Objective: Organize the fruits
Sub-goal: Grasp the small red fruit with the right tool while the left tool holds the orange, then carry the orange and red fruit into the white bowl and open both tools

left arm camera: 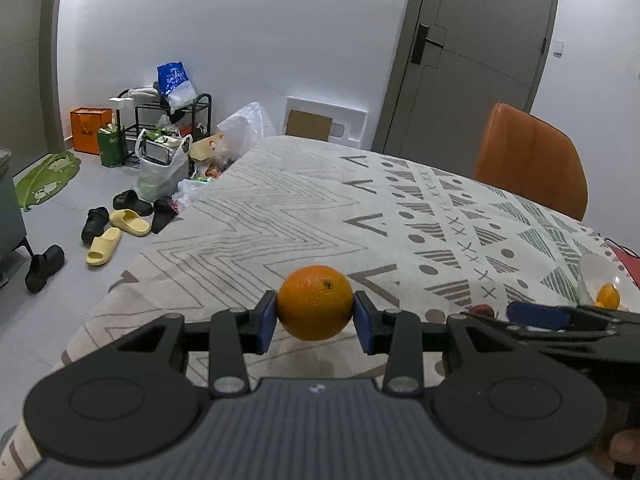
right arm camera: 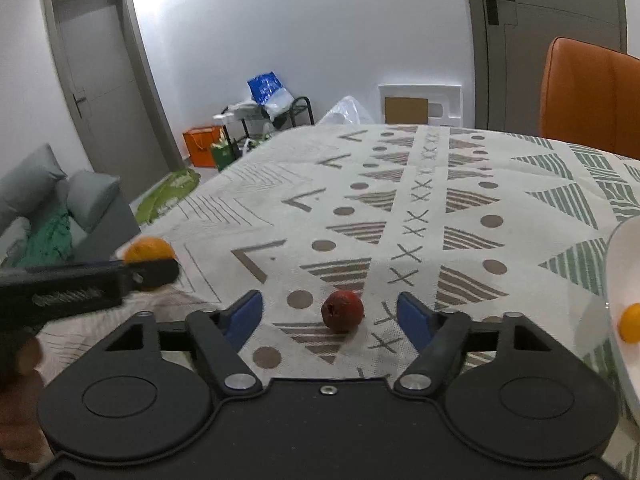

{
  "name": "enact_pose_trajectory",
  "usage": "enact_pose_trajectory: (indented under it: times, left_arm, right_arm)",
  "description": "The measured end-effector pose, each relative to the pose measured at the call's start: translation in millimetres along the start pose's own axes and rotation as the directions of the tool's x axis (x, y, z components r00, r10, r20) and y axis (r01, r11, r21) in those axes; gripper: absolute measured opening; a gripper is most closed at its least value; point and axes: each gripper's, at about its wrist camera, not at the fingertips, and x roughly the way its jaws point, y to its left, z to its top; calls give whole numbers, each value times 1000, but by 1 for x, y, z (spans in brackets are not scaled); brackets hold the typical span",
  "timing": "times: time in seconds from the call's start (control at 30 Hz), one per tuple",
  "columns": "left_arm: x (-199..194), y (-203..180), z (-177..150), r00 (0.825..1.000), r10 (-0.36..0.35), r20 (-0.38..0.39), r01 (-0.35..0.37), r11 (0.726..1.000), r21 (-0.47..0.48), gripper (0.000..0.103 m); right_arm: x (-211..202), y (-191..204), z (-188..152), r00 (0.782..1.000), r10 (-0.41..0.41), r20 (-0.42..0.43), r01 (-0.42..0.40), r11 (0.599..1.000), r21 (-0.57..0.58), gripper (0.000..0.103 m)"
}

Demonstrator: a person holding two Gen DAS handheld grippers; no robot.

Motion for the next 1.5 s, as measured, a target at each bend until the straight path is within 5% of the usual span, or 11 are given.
enact_pose_trajectory:
  times: [0.07, 0.1, 0.53, 0.93, 1.5]
  left_arm:
    - [-2, 3, 1, 1000, 9, 8, -8, 1000, -8, 39]
    - [-4, 5, 1, 1000, 14, 10, -14, 1000, -15, 39]
    - [-16, -3, -1, 1000, 19, 21, -18, 1000, -17, 39]
    - [-33, -52, 1, 997, -54, 51, 51, 997, 61, 39]
    - [-35, -120, 2, 987, -151, 64, 139, 977, 164, 39]
  right_arm:
    - [6, 1, -2, 1000, -13, -14, 13, 1000, -5, 30]
    - [5, 2, -3, 999, -35, -4, 35, 999, -16, 23]
    - [-48, -2, -6, 998, 14, 62, -13, 1000, -21, 22]
    - [-109, -42, -13, 984, -55, 167, 49, 998, 40, 22]
    - [-145, -116, -30, 954, -163, 253, 119, 976, 182, 22]
